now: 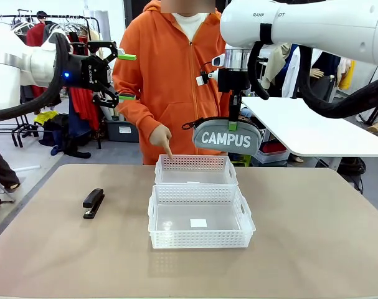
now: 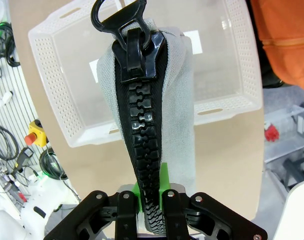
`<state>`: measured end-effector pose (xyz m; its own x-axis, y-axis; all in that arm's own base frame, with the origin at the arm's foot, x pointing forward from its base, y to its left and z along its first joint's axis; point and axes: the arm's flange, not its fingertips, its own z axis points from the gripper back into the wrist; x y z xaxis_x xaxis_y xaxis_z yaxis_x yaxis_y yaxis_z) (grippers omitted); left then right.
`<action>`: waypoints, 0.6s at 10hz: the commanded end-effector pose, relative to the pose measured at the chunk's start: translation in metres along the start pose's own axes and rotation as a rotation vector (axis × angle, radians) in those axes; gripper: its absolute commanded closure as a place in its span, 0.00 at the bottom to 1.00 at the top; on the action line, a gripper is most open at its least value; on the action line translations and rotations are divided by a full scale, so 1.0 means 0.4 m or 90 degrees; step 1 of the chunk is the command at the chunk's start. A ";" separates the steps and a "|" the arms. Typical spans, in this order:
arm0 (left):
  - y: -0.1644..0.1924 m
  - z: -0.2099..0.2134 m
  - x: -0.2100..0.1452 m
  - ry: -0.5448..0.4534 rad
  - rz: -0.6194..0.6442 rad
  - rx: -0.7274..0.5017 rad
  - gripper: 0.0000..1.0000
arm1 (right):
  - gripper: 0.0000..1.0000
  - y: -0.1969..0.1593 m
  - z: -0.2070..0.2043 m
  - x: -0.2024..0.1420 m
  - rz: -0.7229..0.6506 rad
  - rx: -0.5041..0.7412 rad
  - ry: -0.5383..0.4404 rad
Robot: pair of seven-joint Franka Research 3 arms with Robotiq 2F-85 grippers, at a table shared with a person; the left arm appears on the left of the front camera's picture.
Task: Distribute items into two baskets.
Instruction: Place the picked Pencil pouch into the Organizing basket as instructed by the person.
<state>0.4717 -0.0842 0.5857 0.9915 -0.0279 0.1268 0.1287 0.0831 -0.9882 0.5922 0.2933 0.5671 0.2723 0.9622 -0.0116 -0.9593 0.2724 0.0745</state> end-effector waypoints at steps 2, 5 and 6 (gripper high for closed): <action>-0.005 0.001 -0.003 -0.001 -0.002 -0.001 0.00 | 1.00 -0.015 -0.025 0.026 0.026 -0.013 -0.017; -0.005 0.001 -0.003 -0.001 -0.002 -0.001 0.00 | 1.00 -0.043 -0.076 0.100 0.081 -0.038 -0.037; -0.005 0.001 -0.003 -0.001 -0.002 -0.001 0.00 | 1.00 -0.047 -0.115 0.124 0.090 -0.036 -0.035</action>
<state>0.4717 -0.0842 0.5858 0.9915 -0.0279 0.1270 0.1289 0.0832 -0.9882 0.6131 0.3298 0.5189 0.1872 0.9814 0.0419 -0.9819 0.1857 0.0376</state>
